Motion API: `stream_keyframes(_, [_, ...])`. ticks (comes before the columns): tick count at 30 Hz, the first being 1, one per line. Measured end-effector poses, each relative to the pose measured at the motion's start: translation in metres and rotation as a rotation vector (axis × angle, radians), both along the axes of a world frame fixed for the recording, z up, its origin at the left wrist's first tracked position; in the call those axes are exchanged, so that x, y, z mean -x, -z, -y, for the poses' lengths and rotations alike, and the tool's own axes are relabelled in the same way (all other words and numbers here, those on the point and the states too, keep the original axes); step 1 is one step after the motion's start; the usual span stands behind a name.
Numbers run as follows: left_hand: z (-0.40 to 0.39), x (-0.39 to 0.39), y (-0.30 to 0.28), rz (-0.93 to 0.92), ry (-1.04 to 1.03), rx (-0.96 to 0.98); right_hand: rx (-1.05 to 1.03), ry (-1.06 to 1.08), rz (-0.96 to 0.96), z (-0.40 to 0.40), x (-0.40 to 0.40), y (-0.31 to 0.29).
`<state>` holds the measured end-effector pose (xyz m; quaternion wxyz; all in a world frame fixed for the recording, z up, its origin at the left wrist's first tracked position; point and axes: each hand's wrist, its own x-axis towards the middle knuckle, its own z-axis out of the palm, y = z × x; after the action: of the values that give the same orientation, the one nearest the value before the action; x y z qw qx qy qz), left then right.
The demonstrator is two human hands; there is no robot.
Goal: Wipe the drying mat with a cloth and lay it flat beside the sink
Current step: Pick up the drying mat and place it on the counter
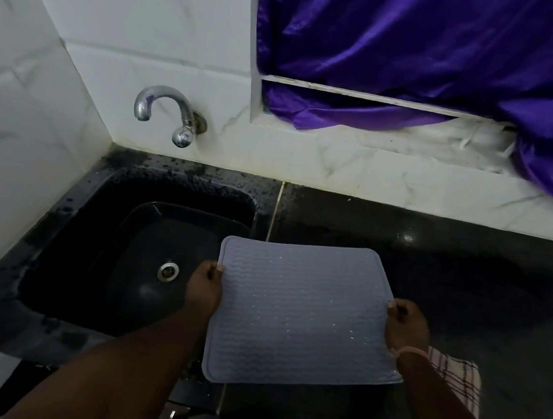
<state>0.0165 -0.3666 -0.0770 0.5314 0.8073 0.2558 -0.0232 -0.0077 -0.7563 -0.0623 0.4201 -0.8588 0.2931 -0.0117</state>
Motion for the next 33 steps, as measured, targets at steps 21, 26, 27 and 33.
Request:
stream_keyframes(21, [0.010,-0.016,0.015,-0.094,-0.119,0.339,0.053,0.214,-0.049,0.009,0.006,0.004])
stream_keyframes(26, [0.019,-0.021,0.011,-0.108,-0.094,0.321,0.087,0.232,-0.090,0.013,0.009,0.004])
stream_keyframes(27, [0.020,-0.022,0.008,-0.118,-0.091,0.320,0.097,0.228,-0.092,0.014,0.012,0.005])
stream_keyframes(33, [0.027,-0.027,0.005,-0.134,-0.097,0.342,0.149,0.232,-0.121,0.018,0.017,0.007])
